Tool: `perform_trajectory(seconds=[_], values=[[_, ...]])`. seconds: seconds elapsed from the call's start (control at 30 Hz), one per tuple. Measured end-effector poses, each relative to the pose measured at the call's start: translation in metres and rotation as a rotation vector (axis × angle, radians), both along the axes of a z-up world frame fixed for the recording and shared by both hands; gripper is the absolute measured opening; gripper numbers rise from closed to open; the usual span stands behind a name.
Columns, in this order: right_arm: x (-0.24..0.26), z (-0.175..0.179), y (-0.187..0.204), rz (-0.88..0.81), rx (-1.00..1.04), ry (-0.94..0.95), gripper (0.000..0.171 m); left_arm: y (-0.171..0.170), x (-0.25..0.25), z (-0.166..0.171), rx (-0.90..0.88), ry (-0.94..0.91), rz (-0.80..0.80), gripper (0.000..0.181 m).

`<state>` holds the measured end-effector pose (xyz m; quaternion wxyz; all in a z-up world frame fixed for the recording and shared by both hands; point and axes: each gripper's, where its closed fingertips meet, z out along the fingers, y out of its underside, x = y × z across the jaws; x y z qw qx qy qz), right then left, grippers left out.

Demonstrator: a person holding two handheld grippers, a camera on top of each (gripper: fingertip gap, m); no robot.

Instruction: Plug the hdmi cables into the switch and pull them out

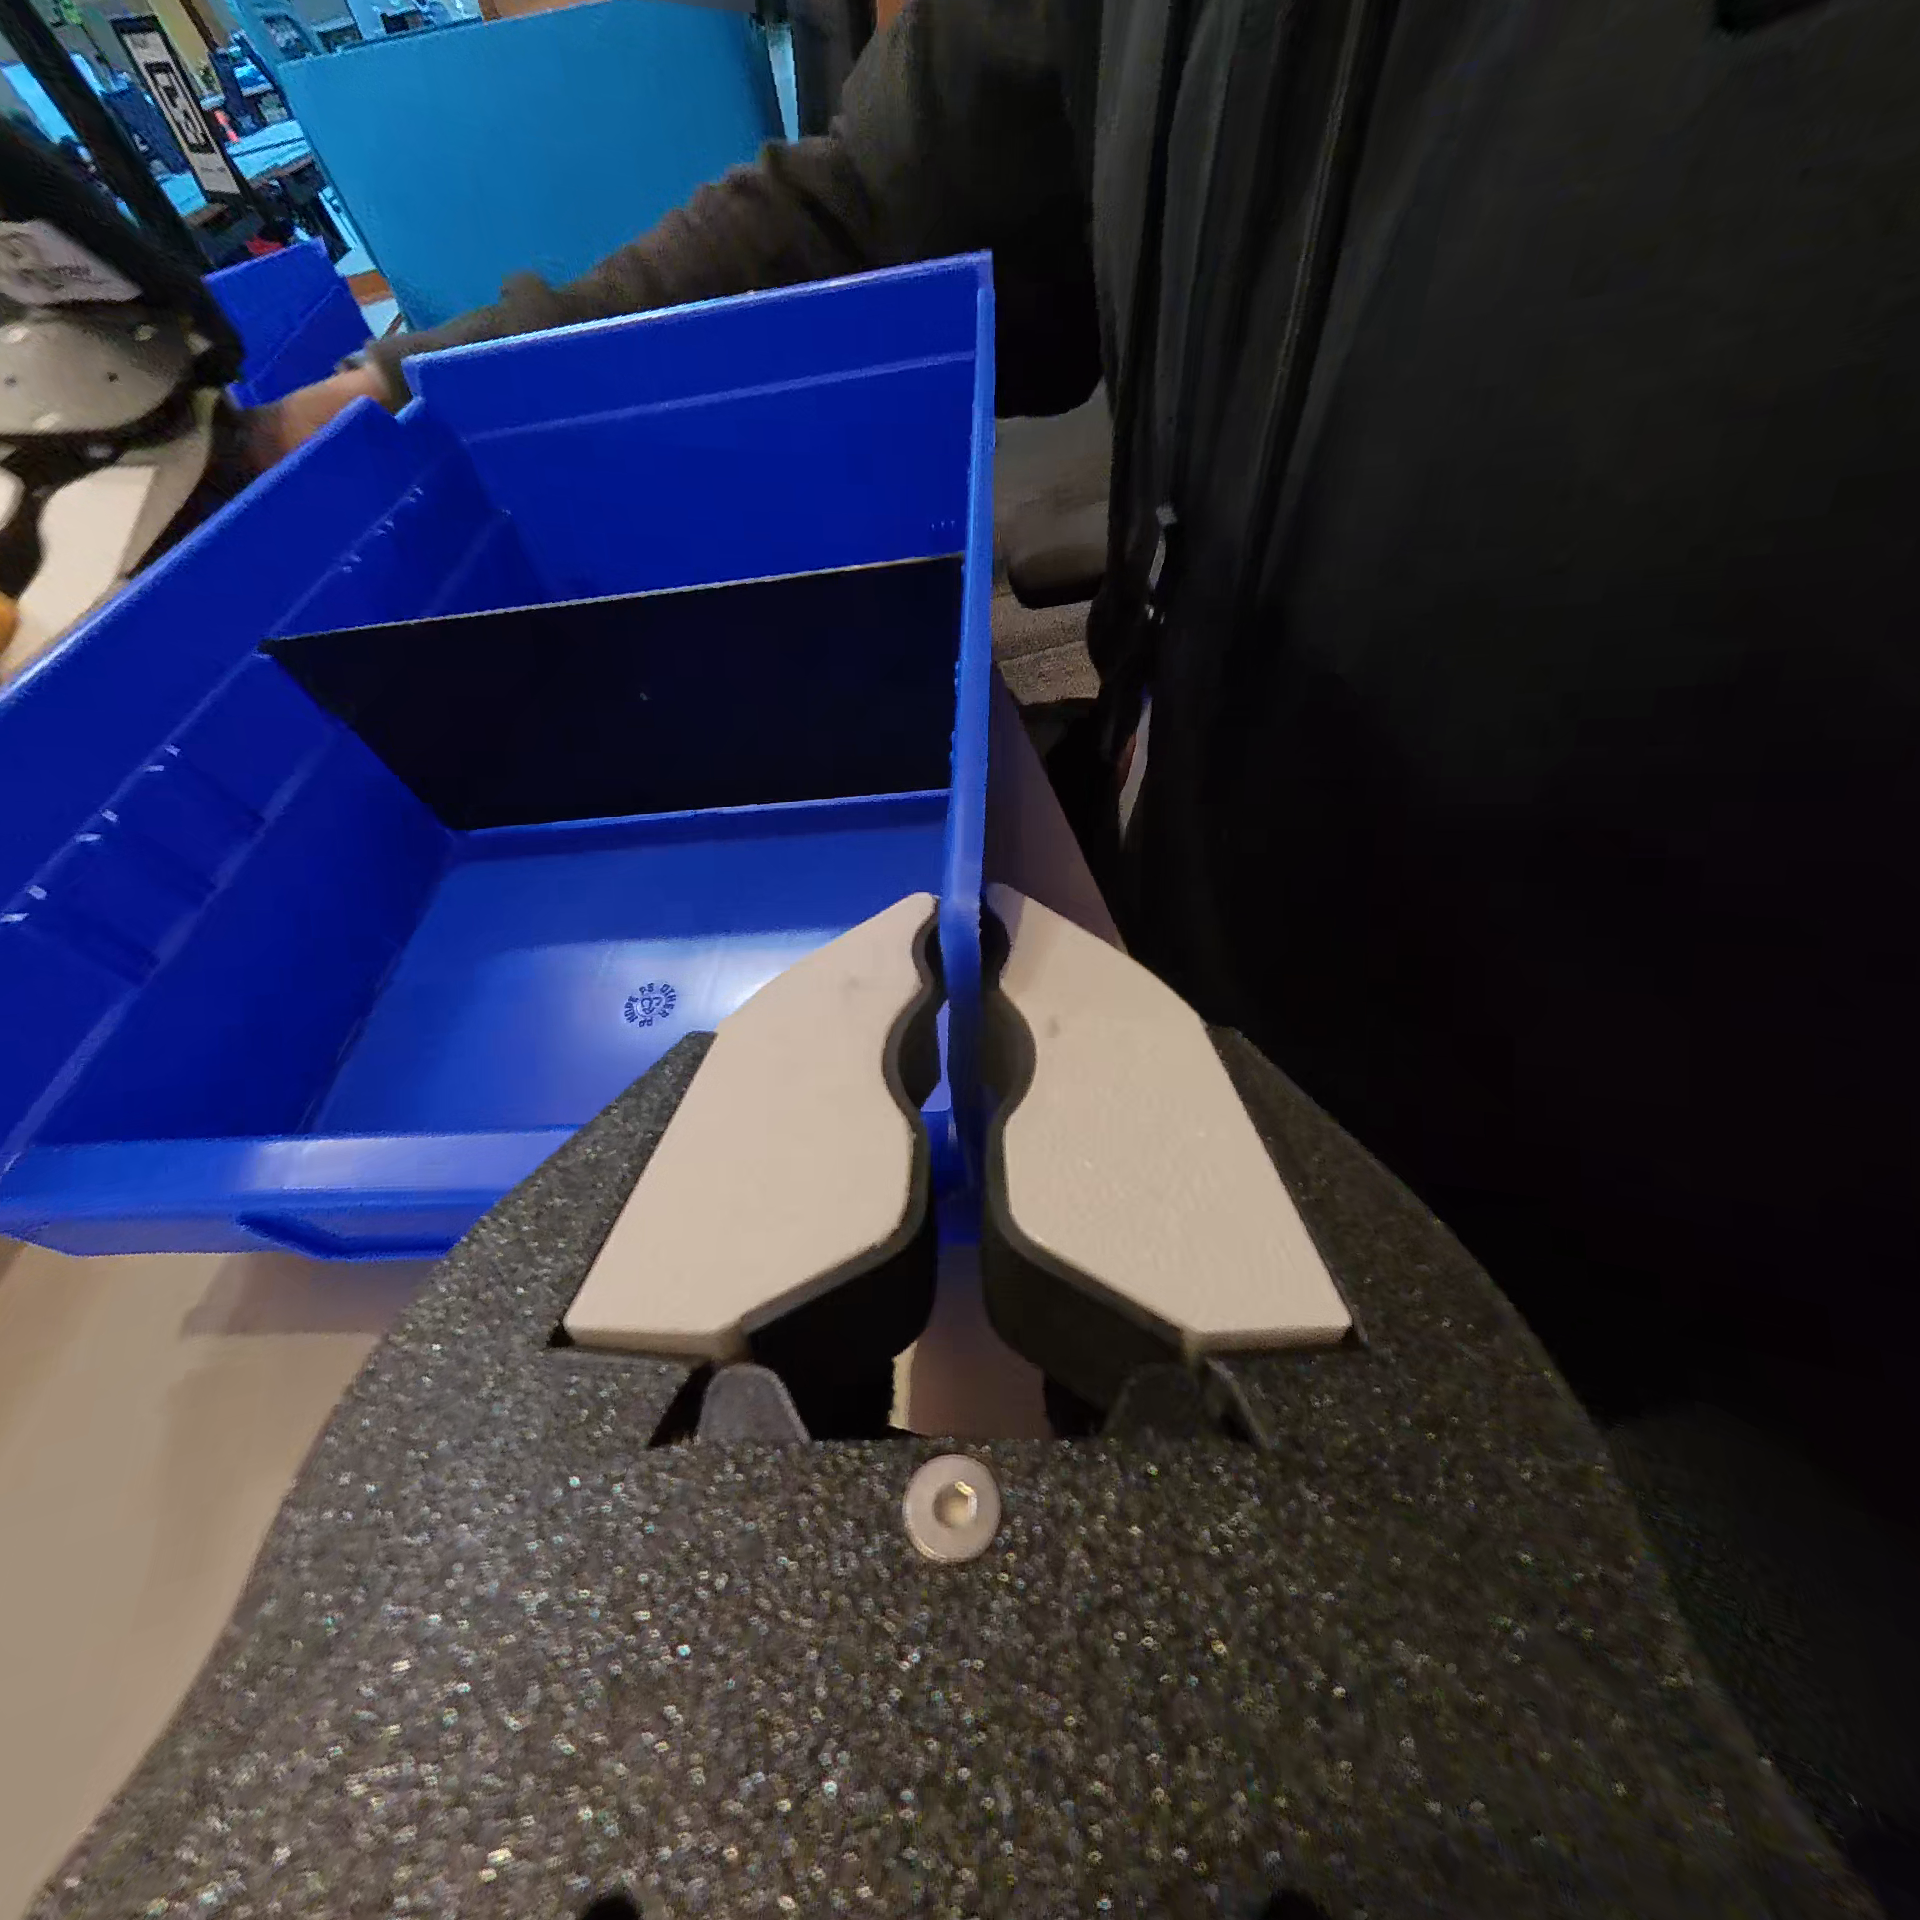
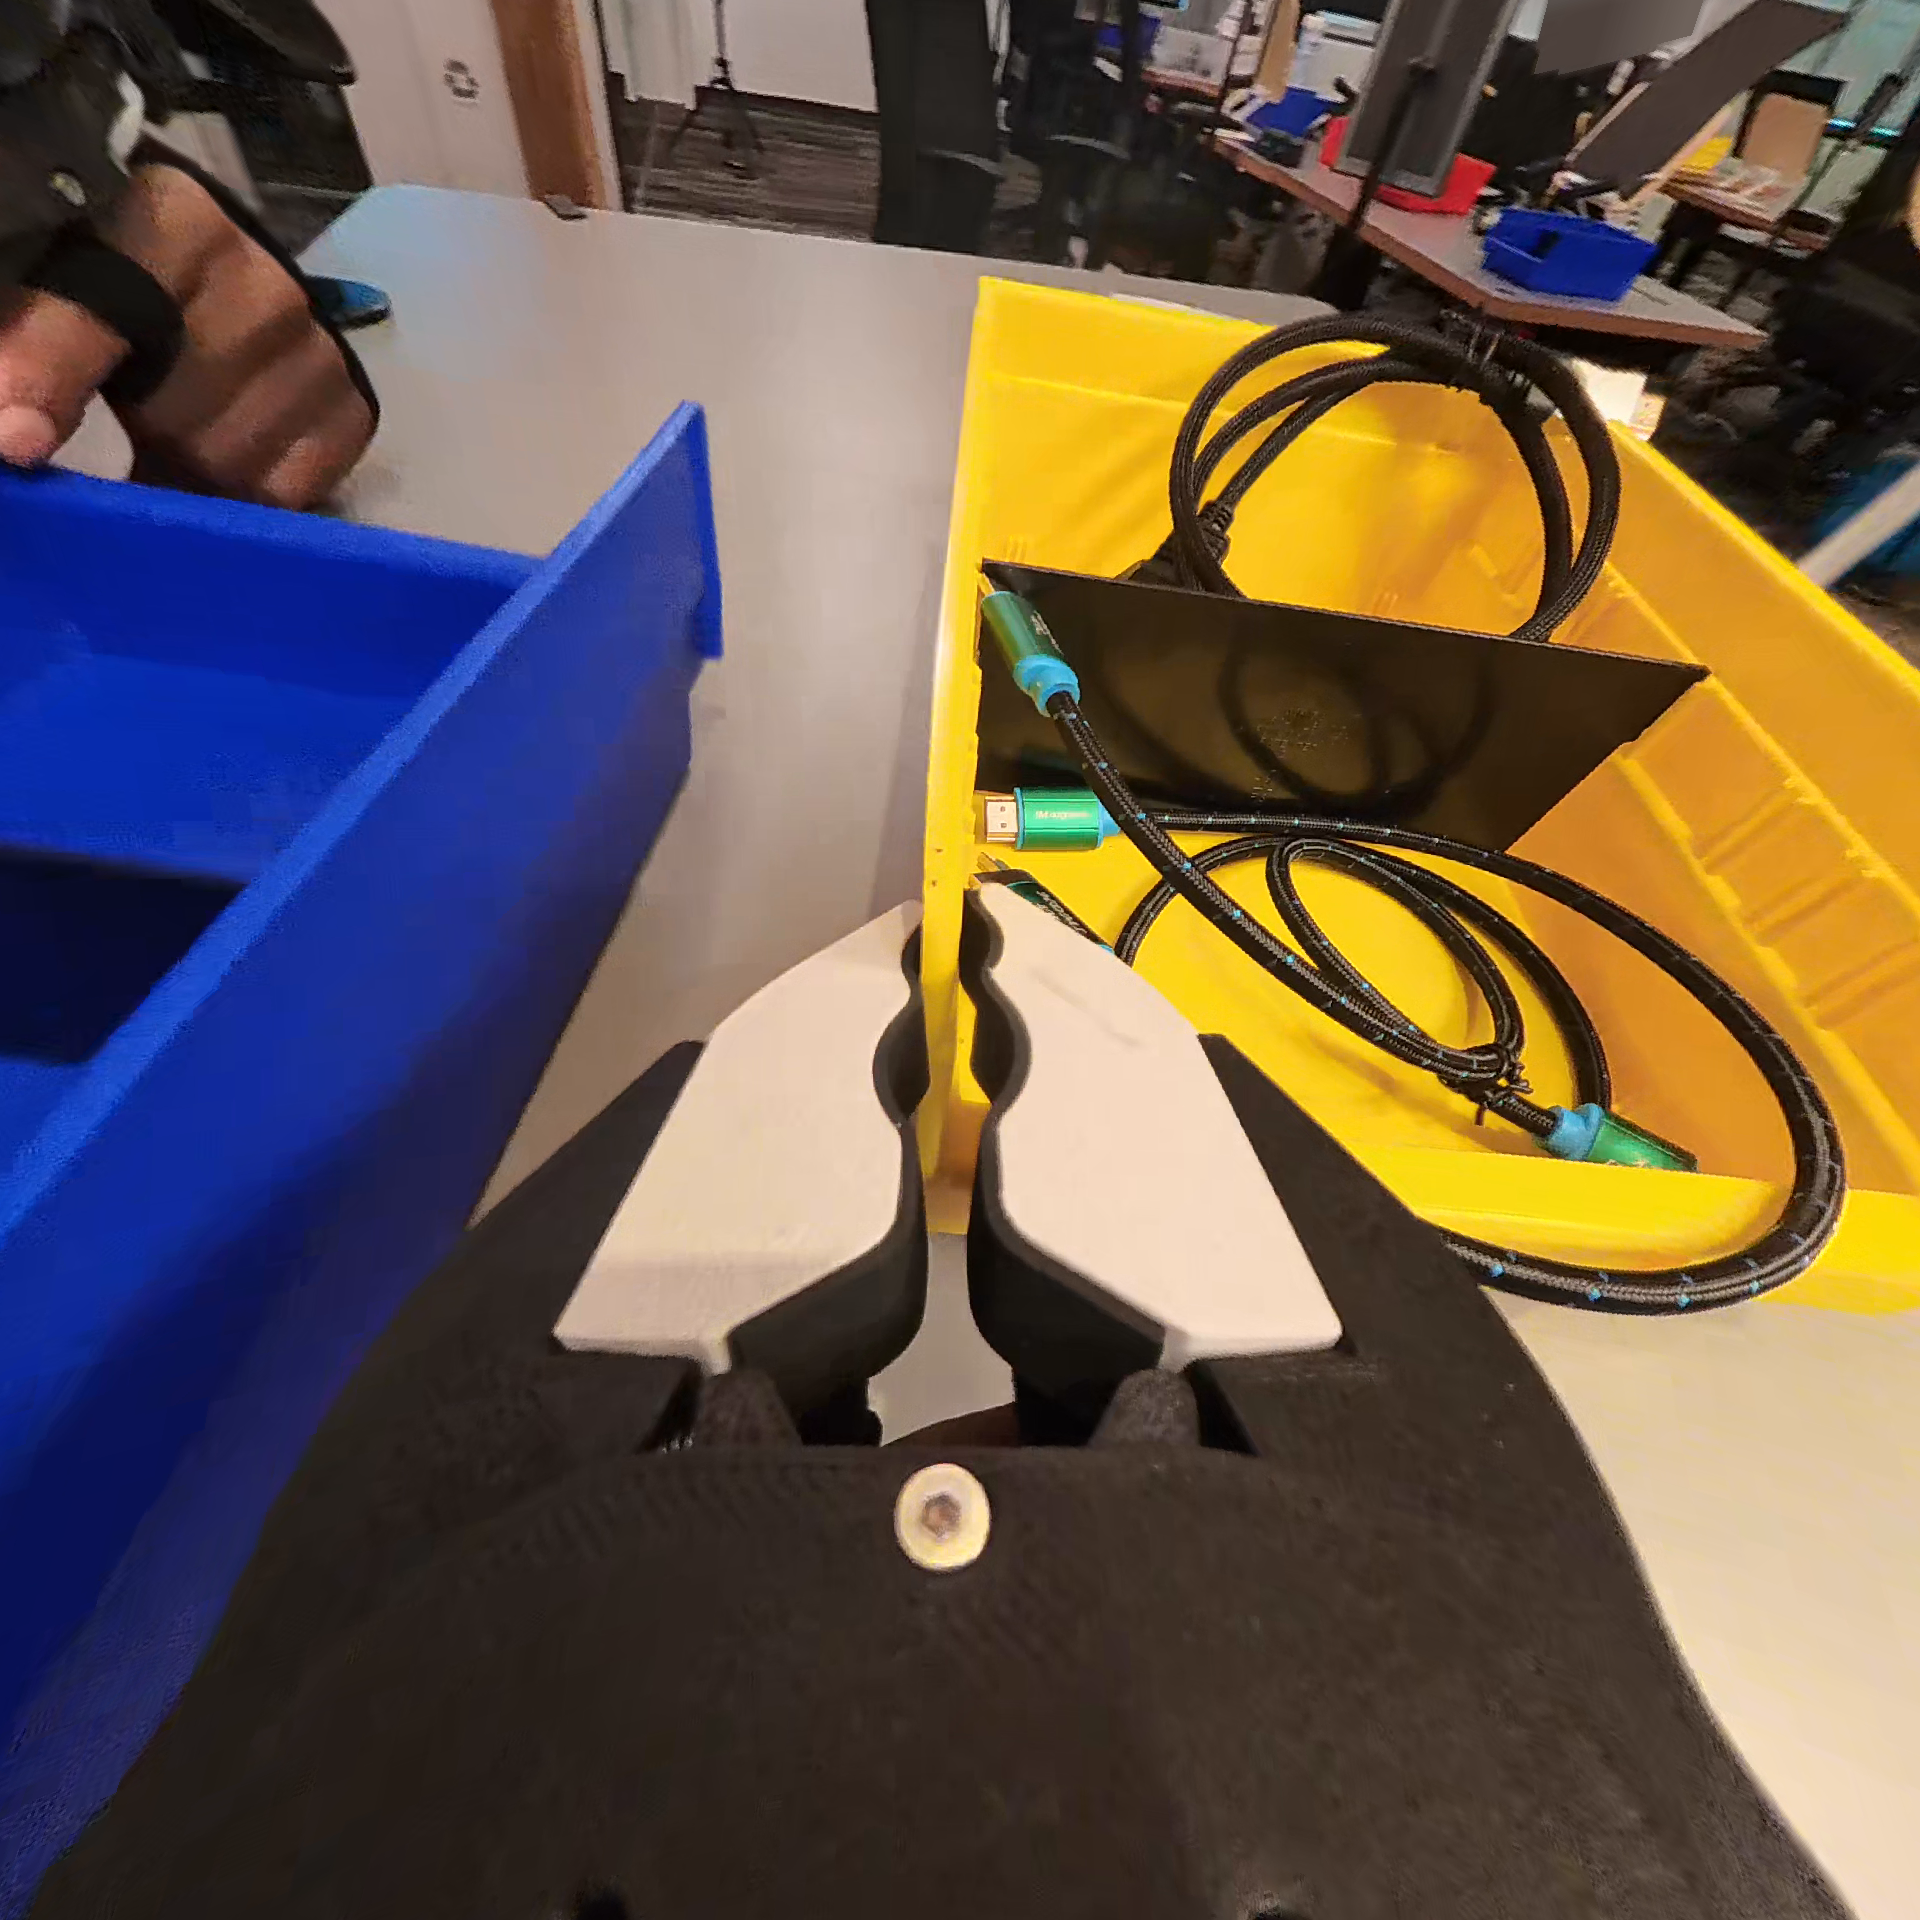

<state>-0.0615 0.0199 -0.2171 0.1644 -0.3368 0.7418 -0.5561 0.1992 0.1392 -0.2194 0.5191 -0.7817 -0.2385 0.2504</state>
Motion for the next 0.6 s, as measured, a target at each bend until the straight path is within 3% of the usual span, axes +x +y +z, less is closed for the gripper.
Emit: perform_trajectory(seconds=[0.23,0.33,0.4,0.5,0.6], values=[[0.025,0.002,-0.010,0.126,0.035,-0.017,0.005,0.027,-0.019,0.000,-0.001,0.007,0.020,0.005],[0.013,0.023,-0.001,0.102,0.009,-0.005,0.021,0.025,-0.013,0.007,0.056,-0.024,0.032,0.040],[-0.009,0.048,0.008,0.032,-0.008,0.002,0.029,0.014,-0.008,0.021,0.097,-0.009,0.055,0.052],[-0.042,0.079,0.035,-0.113,0.038,0.019,0.033,-0.038,-0.016,0.054,0.115,0.059,0.252,0.055],[-0.053,0.075,0.089,-0.161,0.272,0.132,0.046,-0.139,-0.034,0.077,0.114,0.013,0.658,0.057]])
